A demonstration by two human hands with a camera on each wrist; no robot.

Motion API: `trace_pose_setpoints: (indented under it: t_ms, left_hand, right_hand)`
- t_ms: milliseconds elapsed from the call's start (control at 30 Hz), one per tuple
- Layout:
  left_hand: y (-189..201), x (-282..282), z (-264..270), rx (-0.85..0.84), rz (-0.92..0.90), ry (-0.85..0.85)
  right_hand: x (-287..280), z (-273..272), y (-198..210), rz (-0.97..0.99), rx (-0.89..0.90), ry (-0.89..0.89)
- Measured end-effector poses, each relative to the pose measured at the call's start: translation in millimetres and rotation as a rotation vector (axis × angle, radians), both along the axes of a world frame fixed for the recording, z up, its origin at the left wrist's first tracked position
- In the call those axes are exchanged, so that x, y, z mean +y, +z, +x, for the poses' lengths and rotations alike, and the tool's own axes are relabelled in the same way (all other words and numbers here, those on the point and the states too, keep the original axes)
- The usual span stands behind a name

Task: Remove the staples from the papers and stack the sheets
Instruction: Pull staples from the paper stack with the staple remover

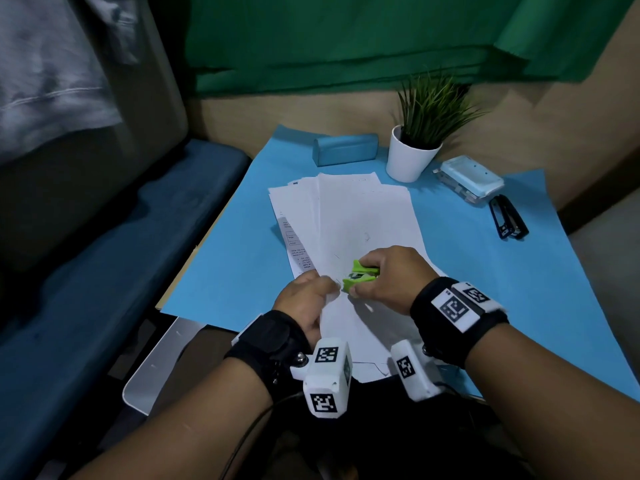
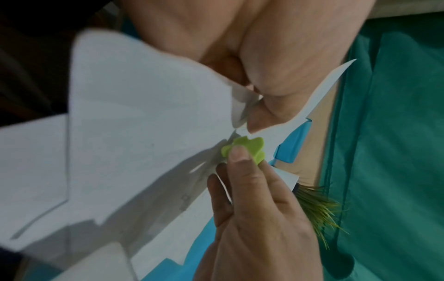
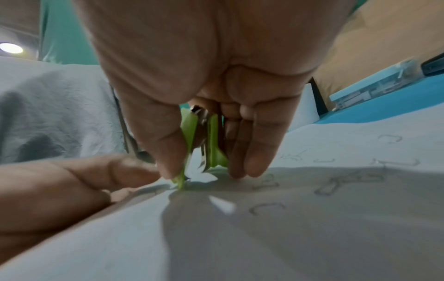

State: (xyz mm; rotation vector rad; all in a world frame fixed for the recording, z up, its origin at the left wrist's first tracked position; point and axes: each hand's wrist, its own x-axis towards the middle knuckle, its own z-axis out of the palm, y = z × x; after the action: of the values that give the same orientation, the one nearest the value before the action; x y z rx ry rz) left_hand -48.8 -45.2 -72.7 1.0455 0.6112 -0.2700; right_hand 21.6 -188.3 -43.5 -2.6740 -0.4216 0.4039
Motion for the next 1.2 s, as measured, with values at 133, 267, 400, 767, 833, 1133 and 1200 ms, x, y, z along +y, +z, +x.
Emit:
trace_pose_setpoints:
  t_ms: [133,267,400,767,833,1133,1200]
  left_hand:
    - [1,1,3,0.019,0.010,0.000]
    - [-3,-1,2,0.014,-0.017,0.003]
    - [-7,-6,-2,-0.026,-0.017,0.024]
    - [-5,-18,-6,-0.129,-0.019,0.142]
    - [-7,-18,-6,-0.131,-0.004,0.141]
    - [-8,-17,-8,-0.124,0.030,0.146]
    - [-8,-16,-5,-0.090,0.044,0.159]
  right_hand:
    - [-2,-4,1,0.038,-0.029,0.000]
    - [0,-8,5,0.034,-0.069,0.037]
    - [7,-9,6,-0.034,-0.088,0.078]
    - [20,-9,16,-0.210,-0.081,0.069]
    - [22,-9,18,-0.219,-0.058,0.062]
    - [21,-2,16,-0.103,0.038,0.001]
    - [17,0,13,-0.047,0.082,-0.018]
